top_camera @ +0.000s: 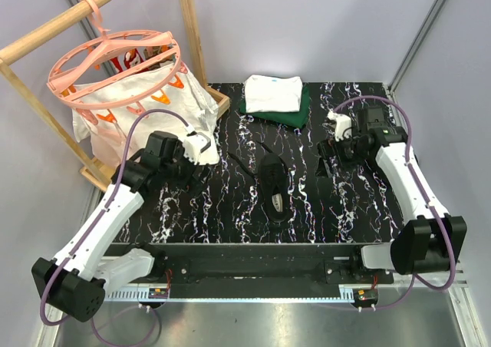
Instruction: Tie the shoes
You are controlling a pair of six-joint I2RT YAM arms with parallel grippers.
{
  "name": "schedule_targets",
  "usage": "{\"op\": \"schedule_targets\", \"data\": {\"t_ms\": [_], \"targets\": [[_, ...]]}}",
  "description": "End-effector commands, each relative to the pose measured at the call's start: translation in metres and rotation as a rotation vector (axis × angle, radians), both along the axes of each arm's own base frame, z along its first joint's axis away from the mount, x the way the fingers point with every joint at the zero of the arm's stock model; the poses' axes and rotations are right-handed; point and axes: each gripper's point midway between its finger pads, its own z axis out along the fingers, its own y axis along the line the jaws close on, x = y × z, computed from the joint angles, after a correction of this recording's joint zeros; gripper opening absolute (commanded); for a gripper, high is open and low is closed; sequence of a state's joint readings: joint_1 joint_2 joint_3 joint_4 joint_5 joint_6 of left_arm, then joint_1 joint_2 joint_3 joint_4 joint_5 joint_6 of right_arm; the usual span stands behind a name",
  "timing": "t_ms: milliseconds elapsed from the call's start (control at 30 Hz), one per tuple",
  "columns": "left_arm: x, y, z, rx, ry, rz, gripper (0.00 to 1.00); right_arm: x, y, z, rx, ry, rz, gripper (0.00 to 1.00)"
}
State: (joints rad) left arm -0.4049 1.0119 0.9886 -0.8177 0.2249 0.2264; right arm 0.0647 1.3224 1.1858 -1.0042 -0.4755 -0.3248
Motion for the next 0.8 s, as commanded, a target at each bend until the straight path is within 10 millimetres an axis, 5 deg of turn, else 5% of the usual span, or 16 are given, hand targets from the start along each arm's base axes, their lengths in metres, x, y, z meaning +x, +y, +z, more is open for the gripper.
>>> {"op": "schedule_targets", "data": {"t_ms": [0, 300, 500, 533, 767], "targets": [[0.019, -0.012, 0.027, -0.030, -0.119, -0.057, 0.99, 0.039, 0.014, 0.018, -0.022, -0.107, 0.003, 1.00], [0.029, -0.031, 0.036, -0.150, -0.236, -0.097, 0.99, 0.127, 0.065, 0.026, -0.046, -0.236, -0.034, 0.96], [0.028, -0.035, 0.024, -0.161, -0.237, -0.121, 0.99, 0.172, 0.107, 0.004, -0.073, -0.251, -0.042, 0.83], [0.026, -0.035, 0.017, -0.158, -0.223, -0.121, 0.99, 0.178, 0.111, -0.013, -0.093, -0.225, -0.043, 0.81], [0.024, -0.039, -0.005, -0.175, -0.175, -0.119, 0.99, 0.203, 0.161, -0.053, -0.132, -0.207, 0.016, 0.64]]}}
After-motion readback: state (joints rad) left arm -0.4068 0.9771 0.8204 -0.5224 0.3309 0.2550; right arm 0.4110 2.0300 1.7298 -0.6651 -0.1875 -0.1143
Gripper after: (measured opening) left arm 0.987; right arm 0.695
